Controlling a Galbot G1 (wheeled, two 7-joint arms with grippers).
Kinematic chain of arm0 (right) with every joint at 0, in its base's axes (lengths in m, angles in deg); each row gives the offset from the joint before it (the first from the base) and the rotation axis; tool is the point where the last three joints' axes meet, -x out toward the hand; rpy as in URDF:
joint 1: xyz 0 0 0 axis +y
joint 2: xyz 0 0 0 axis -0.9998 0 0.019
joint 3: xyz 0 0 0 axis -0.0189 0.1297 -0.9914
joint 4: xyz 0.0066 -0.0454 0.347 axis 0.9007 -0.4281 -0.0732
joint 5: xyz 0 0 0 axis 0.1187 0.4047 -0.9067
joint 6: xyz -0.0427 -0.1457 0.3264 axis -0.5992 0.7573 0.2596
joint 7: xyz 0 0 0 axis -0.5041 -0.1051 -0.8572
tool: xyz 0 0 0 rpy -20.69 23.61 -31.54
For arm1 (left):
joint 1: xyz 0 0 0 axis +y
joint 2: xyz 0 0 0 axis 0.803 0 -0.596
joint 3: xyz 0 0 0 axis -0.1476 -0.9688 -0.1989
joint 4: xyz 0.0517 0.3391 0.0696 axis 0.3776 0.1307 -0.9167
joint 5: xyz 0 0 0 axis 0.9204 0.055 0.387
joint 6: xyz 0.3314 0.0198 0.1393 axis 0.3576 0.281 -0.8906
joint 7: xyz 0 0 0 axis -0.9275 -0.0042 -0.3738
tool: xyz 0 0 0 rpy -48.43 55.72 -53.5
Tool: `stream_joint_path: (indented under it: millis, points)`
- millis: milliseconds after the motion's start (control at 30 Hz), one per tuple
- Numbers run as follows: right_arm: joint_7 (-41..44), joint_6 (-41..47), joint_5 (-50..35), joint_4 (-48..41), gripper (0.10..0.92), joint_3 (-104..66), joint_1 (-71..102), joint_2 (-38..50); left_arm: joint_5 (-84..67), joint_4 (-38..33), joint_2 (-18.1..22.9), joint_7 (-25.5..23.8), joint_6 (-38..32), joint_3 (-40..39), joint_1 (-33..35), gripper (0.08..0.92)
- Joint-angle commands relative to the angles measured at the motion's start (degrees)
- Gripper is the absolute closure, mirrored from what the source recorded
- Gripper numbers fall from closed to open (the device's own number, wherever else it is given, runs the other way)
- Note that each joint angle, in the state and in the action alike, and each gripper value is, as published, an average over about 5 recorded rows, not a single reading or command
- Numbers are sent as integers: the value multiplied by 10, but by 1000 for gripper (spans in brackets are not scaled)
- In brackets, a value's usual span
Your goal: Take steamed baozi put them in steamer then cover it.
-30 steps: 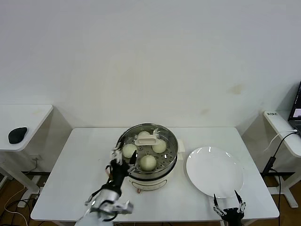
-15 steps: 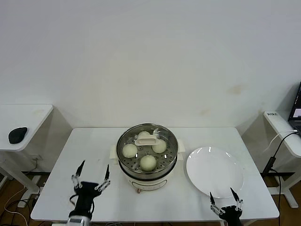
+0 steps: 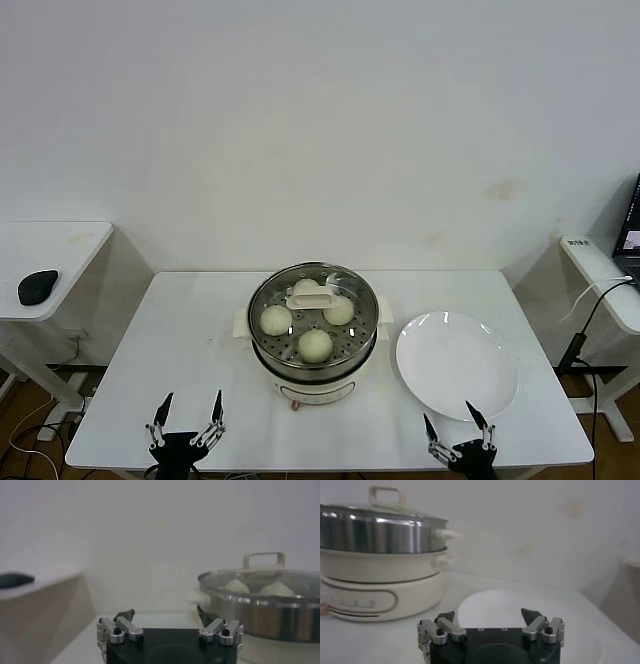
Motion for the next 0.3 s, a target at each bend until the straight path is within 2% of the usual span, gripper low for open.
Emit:
stream_joint_path:
  millis: [33,300]
  points:
    - [6,27,-23,36,203,15,18,4,-38,20,9,-19,-30,6,32,177]
    - [3,30,-10,41,203,17,22,2,-35,31,10,-23,-46,5,40,177]
